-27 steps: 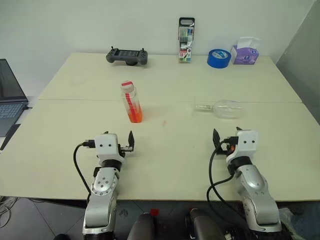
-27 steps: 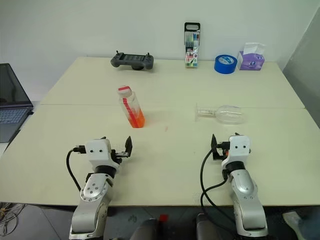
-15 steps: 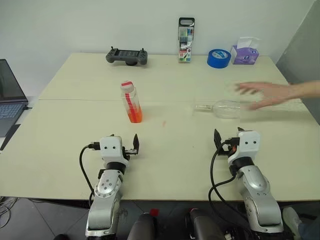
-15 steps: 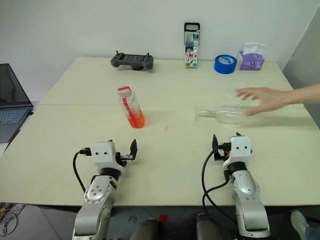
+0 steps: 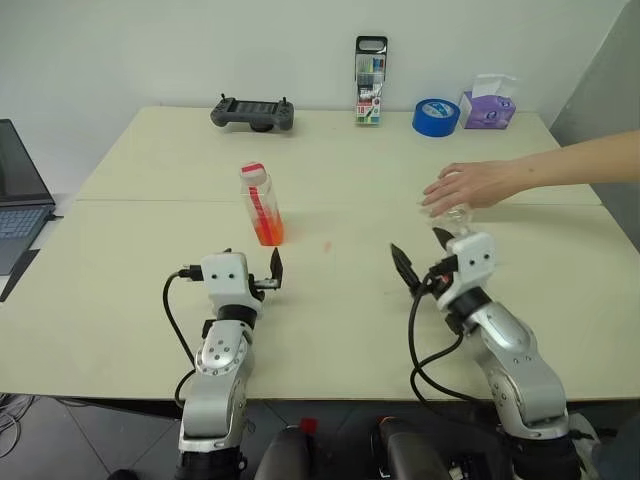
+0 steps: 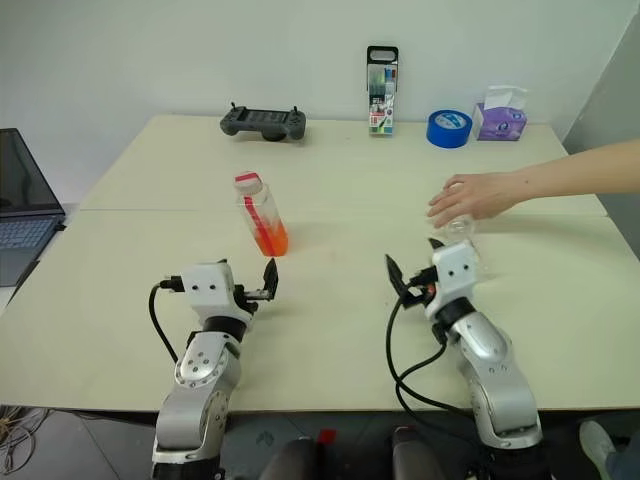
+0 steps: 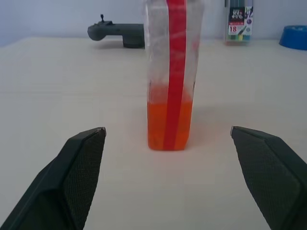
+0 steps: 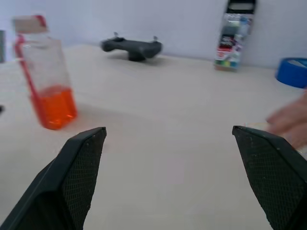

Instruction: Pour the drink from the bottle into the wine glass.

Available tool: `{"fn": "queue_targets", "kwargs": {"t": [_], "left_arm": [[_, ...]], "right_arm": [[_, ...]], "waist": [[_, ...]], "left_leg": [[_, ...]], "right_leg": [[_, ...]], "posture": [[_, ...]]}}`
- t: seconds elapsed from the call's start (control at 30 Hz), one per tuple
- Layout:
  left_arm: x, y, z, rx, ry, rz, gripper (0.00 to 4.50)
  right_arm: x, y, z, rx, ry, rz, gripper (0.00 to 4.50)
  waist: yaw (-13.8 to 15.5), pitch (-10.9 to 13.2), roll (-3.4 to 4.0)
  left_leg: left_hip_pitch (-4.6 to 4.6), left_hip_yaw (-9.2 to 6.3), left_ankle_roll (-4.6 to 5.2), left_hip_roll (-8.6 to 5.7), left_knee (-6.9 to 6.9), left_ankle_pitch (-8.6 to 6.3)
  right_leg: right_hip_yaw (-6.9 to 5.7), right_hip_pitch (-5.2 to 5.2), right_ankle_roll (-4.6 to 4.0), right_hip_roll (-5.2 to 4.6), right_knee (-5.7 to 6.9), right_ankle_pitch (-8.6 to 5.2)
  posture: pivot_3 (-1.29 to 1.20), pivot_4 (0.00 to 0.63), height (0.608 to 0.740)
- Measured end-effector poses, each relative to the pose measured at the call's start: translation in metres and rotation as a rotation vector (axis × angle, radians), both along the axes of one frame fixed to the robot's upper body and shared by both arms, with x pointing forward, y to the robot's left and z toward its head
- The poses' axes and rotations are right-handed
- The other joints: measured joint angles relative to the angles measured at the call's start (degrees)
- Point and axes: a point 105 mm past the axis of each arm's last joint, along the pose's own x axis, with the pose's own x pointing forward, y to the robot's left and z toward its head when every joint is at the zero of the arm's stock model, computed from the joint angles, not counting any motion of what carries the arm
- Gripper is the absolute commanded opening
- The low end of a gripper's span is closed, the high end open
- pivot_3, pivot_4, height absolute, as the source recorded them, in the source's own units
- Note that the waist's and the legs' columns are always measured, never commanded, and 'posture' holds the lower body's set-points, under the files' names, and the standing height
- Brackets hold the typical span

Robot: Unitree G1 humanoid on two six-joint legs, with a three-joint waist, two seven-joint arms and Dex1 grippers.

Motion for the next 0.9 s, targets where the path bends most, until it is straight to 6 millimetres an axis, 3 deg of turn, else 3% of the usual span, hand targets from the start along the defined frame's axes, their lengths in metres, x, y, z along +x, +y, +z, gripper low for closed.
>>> {"fn": "queue_targets", "kwargs": {"t": [0.23,0.5,0.9], "left_arm": [[0.005,0.004,0.002,0.004,0.0,0.027,4.46],[0.011,0.006,0.011,0.002,-0.025,0.039,4.46],[0.054,-0.002,0.026,-0.006,-0.058,0.007,4.46]], "right_arm": [[0.002,0.018,0.016,-0.009,0.02,0.136,4.5],[0.002,0.026,0.018,0.01,0.046,0.177,4.5],[0.001,0.053,0.042,-0.01,0.003,0.315,4.5]], "waist": [[0.04,0.0,-0.01],[0.04,0.0,0.0],[0.07,0.0,-0.01]], "left_leg": [[-0.03,-0.01,0.0,-0.01,-0.01,0.0],[-0.02,0.0,0.0,-0.02,0.01,0.0],[-0.05,-0.05,-0.01,-0.03,-0.01,0.0]], "right_leg": [[0.0,-0.01,-0.23,-0.01,-0.03,0.14],[0.0,-0.01,-0.23,-0.01,0.0,0.14],[-0.07,-0.04,-0.26,-0.01,0.01,0.18]], "posture": [[0.0,0.15,0.74],[0.0,0.15,0.74],[0.0,0.15,0.74]]}}
